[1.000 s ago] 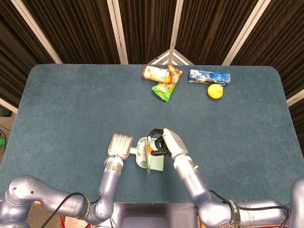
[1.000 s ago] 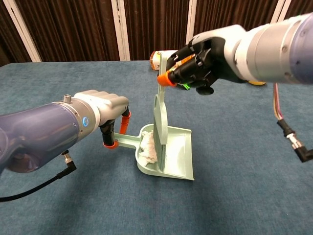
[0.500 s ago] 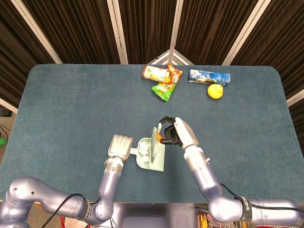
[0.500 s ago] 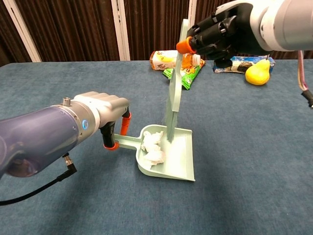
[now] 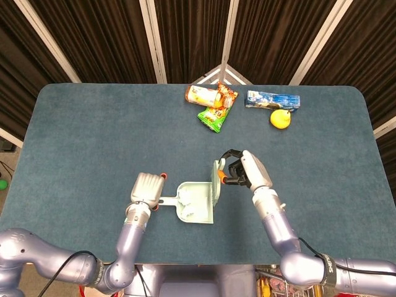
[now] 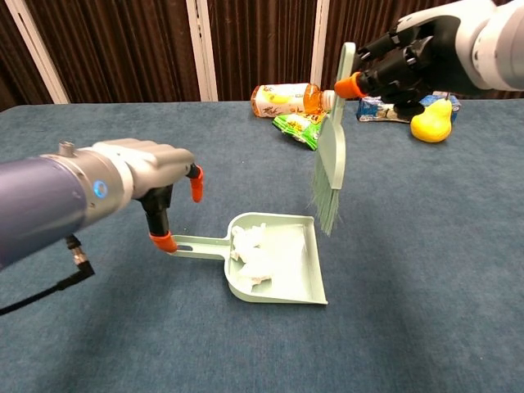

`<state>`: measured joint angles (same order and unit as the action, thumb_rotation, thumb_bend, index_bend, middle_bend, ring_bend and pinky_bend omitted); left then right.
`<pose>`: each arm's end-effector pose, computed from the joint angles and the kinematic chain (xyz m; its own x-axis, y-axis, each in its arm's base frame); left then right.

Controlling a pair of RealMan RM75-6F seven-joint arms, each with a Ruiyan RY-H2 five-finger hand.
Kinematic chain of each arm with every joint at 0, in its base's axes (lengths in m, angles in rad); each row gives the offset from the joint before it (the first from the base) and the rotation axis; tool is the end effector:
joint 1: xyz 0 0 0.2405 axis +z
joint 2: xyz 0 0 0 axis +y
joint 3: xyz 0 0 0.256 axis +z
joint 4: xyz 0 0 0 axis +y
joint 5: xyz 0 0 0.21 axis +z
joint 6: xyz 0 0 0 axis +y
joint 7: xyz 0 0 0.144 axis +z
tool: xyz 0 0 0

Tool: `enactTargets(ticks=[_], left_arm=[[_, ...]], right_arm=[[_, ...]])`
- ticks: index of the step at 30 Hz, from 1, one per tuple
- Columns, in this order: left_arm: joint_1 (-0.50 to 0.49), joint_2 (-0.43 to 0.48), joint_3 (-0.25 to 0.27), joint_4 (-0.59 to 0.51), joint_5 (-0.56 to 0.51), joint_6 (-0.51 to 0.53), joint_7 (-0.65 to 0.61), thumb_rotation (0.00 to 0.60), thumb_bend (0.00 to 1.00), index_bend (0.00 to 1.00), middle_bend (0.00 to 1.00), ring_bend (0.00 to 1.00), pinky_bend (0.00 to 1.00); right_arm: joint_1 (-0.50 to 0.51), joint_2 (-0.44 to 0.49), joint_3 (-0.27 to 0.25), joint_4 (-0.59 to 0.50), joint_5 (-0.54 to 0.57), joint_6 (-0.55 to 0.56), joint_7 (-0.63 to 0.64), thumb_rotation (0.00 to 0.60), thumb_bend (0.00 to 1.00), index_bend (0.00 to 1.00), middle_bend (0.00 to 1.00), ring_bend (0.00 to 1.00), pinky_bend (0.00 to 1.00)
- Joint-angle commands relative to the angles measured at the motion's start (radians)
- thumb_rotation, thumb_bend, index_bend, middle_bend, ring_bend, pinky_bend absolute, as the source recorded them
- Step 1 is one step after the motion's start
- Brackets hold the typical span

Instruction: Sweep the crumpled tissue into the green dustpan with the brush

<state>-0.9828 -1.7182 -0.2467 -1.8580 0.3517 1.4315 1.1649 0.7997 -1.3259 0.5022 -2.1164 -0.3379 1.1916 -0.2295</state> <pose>-0.0636 0.2950 -0.0425 0.6453 0.3747 0.6657 0.7589 -0.2149 -0.6147 -0.0649 -0.3232 0.0692 -0.3585 -0.3499 0.8655 -0.9335 0.1404 -0.3299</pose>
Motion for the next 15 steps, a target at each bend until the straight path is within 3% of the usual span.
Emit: enactTargets(ticks=[1, 9, 15], left_arm=[[0.028, 0.05, 0.011, -0.045, 0.042, -0.009, -0.047, 0.6, 0.0, 0.28, 0.89, 0.91, 0.92], [0.154, 0.22, 0.101, -0.177, 0.288, -0.03, -0.269, 0.6, 0.0, 0.21, 0.54, 0.6, 0.7], [0.254, 0.346, 0.168, -0.216, 0.505, -0.03, -0.454, 0.6, 0.0, 0.19, 0.4, 0.48, 0.58]], right_arm=[[-0.012, 0.016, -0.016, 0.02, -0.024, -0.003, 0.004, 0.6, 0.65, 0.87, 0.91, 0.92, 0.87], [-0.074, 0.063, -0.134, 0.146, -0.186, 0.019, -0.029, 0.6, 0.65, 0.87, 0.91, 0.92, 0.87], [-0.119, 0.085, -0.185, 0.246, -0.265, 0.029, -0.026, 0.6, 0.65, 0.87, 0.91, 0.92, 0.87]])
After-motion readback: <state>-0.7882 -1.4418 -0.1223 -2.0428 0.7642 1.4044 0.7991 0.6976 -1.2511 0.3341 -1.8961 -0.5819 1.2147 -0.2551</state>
